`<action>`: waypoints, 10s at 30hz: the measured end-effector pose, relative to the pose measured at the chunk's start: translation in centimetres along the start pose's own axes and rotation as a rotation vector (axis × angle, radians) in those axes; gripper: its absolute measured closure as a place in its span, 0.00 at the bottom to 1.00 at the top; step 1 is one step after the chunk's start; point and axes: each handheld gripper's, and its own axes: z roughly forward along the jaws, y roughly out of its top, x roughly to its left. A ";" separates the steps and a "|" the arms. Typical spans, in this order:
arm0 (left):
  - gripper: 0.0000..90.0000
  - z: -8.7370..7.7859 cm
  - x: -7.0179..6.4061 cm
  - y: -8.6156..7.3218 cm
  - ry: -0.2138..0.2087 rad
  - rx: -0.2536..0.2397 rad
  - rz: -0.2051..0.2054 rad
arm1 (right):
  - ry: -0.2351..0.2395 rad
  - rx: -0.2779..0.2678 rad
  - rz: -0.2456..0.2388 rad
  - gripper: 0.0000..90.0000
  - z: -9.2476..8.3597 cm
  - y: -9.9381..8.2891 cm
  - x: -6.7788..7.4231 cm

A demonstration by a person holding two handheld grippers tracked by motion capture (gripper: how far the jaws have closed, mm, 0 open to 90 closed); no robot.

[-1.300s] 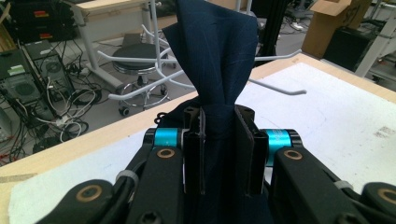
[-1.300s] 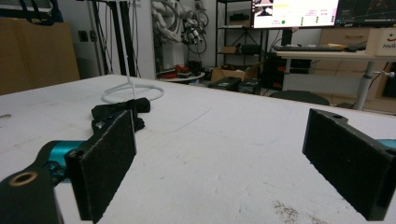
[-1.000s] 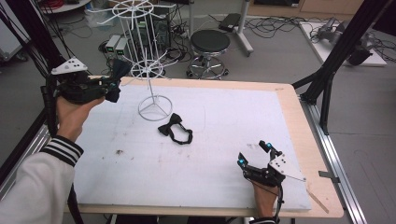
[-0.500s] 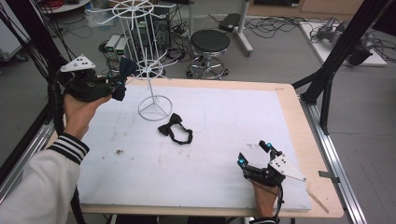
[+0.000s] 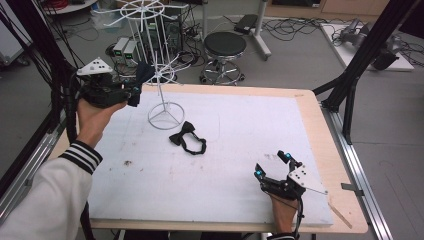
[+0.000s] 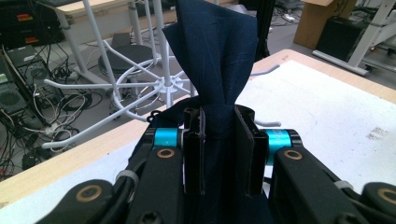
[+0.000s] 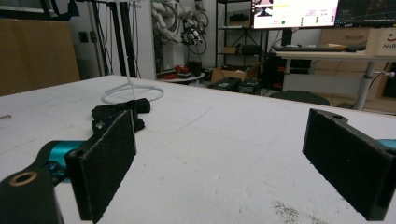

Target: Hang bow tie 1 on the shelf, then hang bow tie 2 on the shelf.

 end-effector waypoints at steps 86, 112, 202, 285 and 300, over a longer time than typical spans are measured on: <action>0.18 -4.6 -2.2 -13.0 -0.127 -0.311 0.040 | -0.006 0.003 0.005 0.10 0.0 0.0 0.0; 0.18 -4.4 -2.6 -13.1 -0.113 -0.263 0.073 | -0.005 0.006 0.002 0.10 0.0 0.0 0.1; 0.28 14.8 -7.5 -8.3 -0.029 0.397 0.191 | -0.005 -0.008 0.016 0.10 -0.1 0.0 -0.1; 0.85 15.1 -7.8 -9.9 -0.016 0.445 0.119 | -0.006 -0.010 0.019 0.10 -0.1 0.0 -0.2; 0.85 11.4 -7.4 -9.6 -0.062 0.309 0.108 | -0.005 -0.012 0.018 0.10 -0.1 0.0 -0.2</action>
